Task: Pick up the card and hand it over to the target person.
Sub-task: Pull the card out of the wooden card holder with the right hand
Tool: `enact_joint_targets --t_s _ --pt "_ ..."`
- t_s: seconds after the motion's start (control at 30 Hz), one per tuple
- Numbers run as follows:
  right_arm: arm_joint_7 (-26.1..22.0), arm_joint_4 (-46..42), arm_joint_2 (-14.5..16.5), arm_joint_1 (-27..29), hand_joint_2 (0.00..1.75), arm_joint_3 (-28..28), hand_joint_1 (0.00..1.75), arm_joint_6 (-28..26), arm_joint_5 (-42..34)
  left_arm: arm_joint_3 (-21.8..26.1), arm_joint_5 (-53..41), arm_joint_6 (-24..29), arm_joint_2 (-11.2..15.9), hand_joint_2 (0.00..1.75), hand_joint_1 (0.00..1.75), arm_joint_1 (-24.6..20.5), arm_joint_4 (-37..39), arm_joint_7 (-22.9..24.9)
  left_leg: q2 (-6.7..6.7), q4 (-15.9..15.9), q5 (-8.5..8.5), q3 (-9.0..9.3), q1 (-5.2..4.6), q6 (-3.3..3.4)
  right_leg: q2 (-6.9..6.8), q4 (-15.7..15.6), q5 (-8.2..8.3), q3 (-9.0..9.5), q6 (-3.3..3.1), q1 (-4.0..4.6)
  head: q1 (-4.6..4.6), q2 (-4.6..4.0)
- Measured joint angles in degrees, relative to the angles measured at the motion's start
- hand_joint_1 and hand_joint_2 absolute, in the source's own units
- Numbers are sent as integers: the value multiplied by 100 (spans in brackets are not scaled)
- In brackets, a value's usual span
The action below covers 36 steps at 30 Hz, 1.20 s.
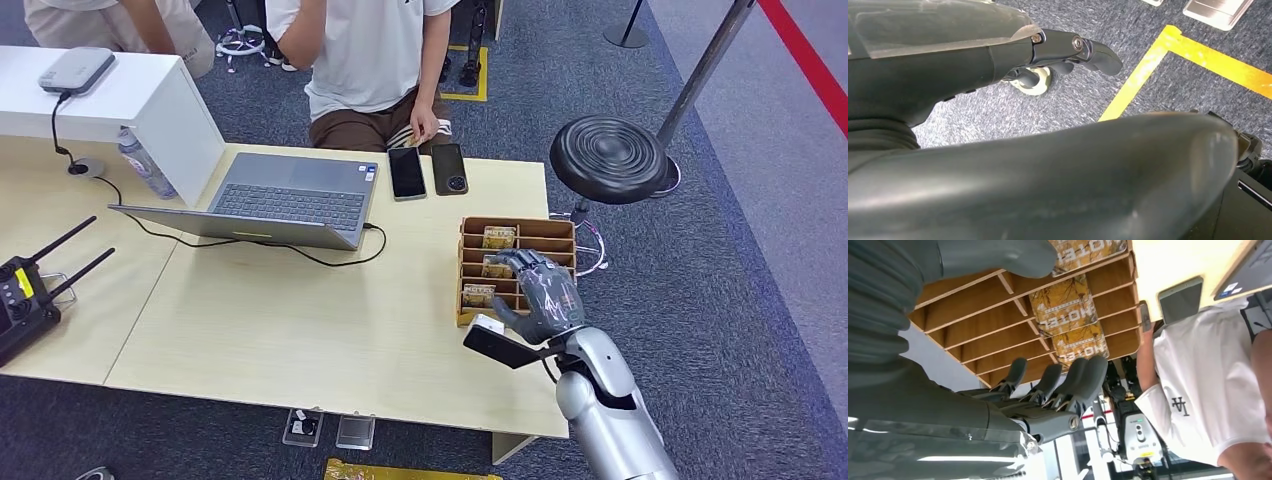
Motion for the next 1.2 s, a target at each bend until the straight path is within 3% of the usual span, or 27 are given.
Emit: enact_joint_targets --t_s 0.27,0.7,1.2 --pt "457 777 96 -370 175 250 55 -340 621 0 -3 4 -12 0 0 -9 8 14 -2 1 -4 6 -1 0 -2 2 -5 5 1 -2 0 0" --pt "439 1092 164 -441 175 295 74 -380 713 -1 -62 -6 -8 0 0 -5 8 28 -2 0 -2 4 -1 0 -2 2 -3 4 0 -2 0 0" --pt "433 1127 233 -409 175 456 72 -401 809 -1 -104 -22 -7 0 0 -29 2 38 -1 -1 -1 5 0 0 -1 0 -2 4 0 0 0 0"
